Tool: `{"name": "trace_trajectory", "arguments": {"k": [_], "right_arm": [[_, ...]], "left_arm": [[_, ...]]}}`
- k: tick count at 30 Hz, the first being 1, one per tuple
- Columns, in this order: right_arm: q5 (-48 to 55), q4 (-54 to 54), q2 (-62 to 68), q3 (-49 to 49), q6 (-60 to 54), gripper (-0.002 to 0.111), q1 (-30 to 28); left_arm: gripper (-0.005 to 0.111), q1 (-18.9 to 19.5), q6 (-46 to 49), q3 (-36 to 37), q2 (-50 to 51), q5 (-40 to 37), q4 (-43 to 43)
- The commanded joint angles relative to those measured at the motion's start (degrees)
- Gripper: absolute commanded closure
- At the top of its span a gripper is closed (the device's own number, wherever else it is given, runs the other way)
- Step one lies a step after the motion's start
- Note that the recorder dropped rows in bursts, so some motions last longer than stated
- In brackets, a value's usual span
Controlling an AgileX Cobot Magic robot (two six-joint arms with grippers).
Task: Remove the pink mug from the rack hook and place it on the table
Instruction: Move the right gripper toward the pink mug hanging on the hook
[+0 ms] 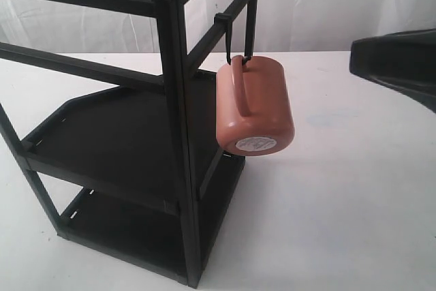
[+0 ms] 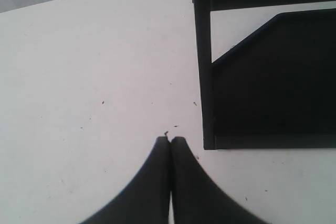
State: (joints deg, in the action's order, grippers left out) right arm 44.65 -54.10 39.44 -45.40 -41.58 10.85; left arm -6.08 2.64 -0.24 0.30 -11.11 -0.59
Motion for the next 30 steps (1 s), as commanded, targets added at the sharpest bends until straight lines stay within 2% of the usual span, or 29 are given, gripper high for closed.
{"name": "trace_trajectory", "arguments": {"k": [1, 10, 16, 30], "right_arm": [[3.2, -5.0, 2.2, 0.6, -6.3, 0.059, 0.6], [0.3, -8.8, 9.1, 0.6, -15.1, 0.06, 10.1], [-9.0, -5.1, 14.1, 0.6, -17.1, 0.06, 16.6], [-20.9, -3.8, 22.3, 0.6, -20.2, 0.06, 23.6]], "left_arm": [[0.107, 0.1, 0.2, 0.2, -0.3, 0.0, -0.2], [0.107, 0.1, 0.2, 0.2, -0.3, 0.0, -0.2], [0.107, 0.1, 0.2, 0.2, -0.3, 0.0, -0.2], [0.107, 0.1, 0.2, 0.2, -0.3, 0.0, -0.2]]}}
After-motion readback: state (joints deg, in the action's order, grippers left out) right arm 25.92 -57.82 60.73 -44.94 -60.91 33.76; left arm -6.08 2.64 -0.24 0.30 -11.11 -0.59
